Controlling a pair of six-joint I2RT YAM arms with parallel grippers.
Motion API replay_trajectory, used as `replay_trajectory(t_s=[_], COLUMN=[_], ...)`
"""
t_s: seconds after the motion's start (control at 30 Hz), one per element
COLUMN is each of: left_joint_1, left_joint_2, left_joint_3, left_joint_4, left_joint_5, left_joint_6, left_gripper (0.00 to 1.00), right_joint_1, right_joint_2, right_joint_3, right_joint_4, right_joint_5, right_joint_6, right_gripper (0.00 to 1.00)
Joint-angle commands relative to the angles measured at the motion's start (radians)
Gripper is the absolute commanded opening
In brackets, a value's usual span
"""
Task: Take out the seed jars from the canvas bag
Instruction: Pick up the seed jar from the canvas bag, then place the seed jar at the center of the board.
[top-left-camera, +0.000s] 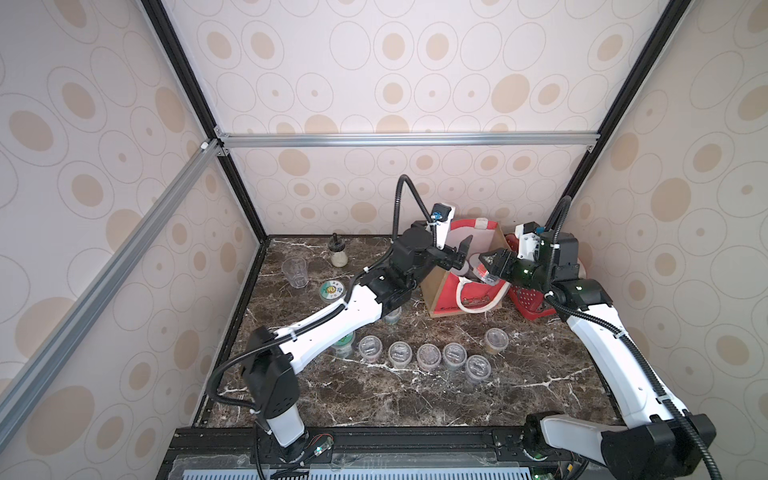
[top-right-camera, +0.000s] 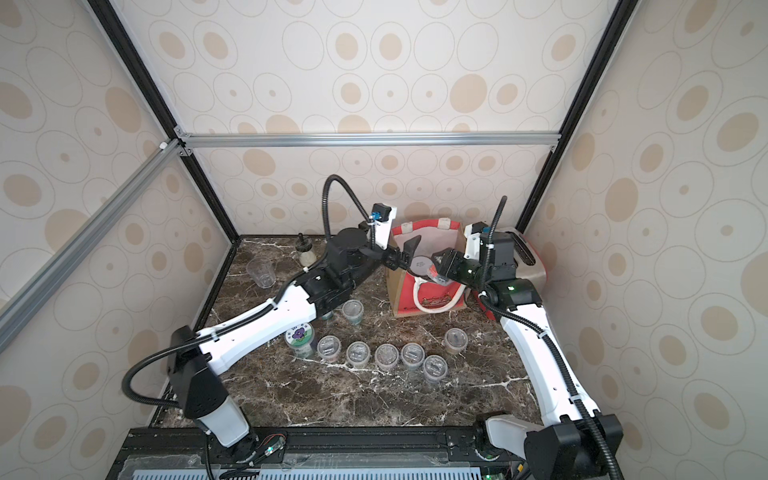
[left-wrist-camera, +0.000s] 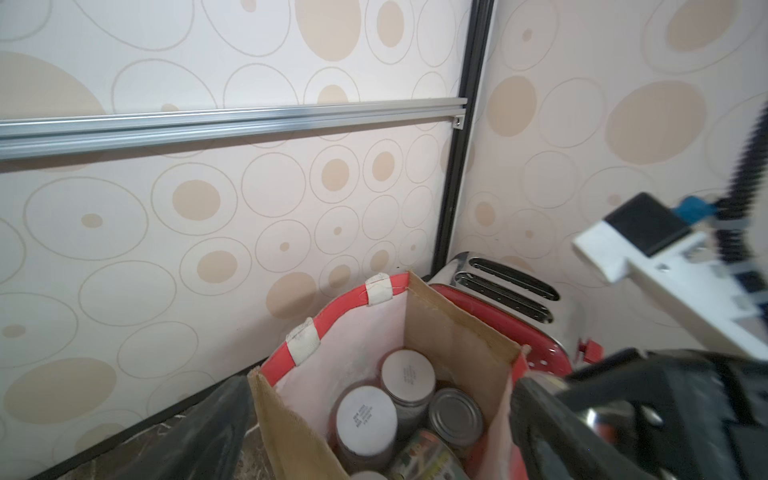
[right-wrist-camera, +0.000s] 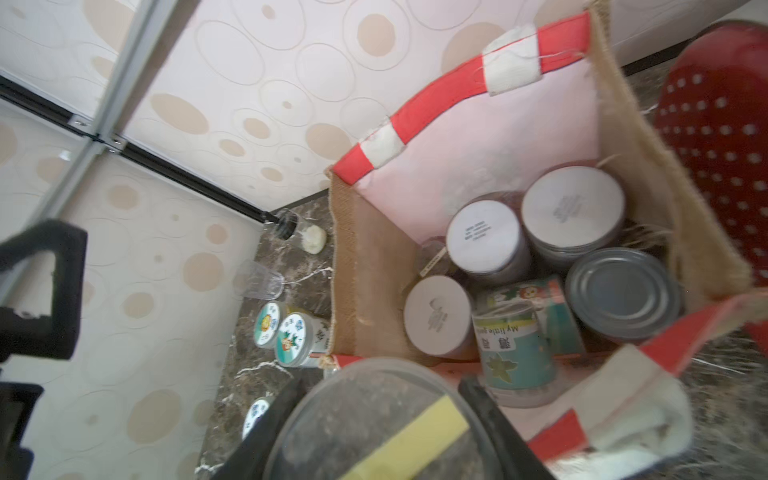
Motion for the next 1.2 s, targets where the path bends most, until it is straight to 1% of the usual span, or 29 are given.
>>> replay_trajectory(t_s=[0.0, 0.1, 0.17, 0.3, 0.53, 0.63, 0.77, 0.93, 1.03, 1.17], left_joint_1=[0.005, 0.005, -0.001, -0.027, -0.04, -0.041, -0.041, -0.041, -0.04, -0.031], left_joint_2=[-0.116, -0.193, -0.222, -0.238, -0.183, -0.166, -0.14, -0.113, -0.113, -0.116], left_joint_3=[-0.133, -0.268, -0.336, -0.409, -0.43, -0.434, -0.421, -0.404, -0.405, -0.411], left_joint_4=[0.081, 0.19, 0.26, 0.349, 0.445, 0.469, 0.459, 0.47, 0.478, 0.483], left_joint_5=[0.128, 0.208, 0.24, 0.238, 0.253, 0.249, 0.233, 0.259, 0.271, 0.272], left_joint_6=[-0.146, -0.246, -0.303, -0.356, -0.416, -0.417, -0.406, -0.406, -0.405, -0.405], left_gripper=[0.98, 0.98, 0.99, 0.98, 0.98, 0.98, 0.98, 0.98, 0.96, 0.9], right_joint_1=[-0.008, -0.008, -0.008, -0.001, 0.061, 0.082, 0.102, 0.127, 0.136, 0.138], right_joint_2=[-0.016, -0.001, 0.012, 0.04, 0.052, 0.054, 0.066, 0.085, 0.102, 0.114], right_joint_3=[-0.015, -0.052, -0.081, -0.128, -0.147, -0.15, -0.156, -0.167, -0.178, -0.193], right_joint_4=[0.132, 0.281, 0.395, 0.565, 0.606, 0.613, 0.658, 0.722, 0.774, 0.819], right_joint_5=[-0.159, -0.25, -0.3, -0.357, -0.337, -0.335, -0.344, -0.356, -0.369, -0.382], right_joint_6=[0.149, 0.284, 0.373, 0.512, 0.549, 0.559, 0.598, 0.651, 0.691, 0.725], right_gripper=[0.56, 0.56, 0.57, 0.57, 0.57, 0.57, 0.57, 0.57, 0.57, 0.57])
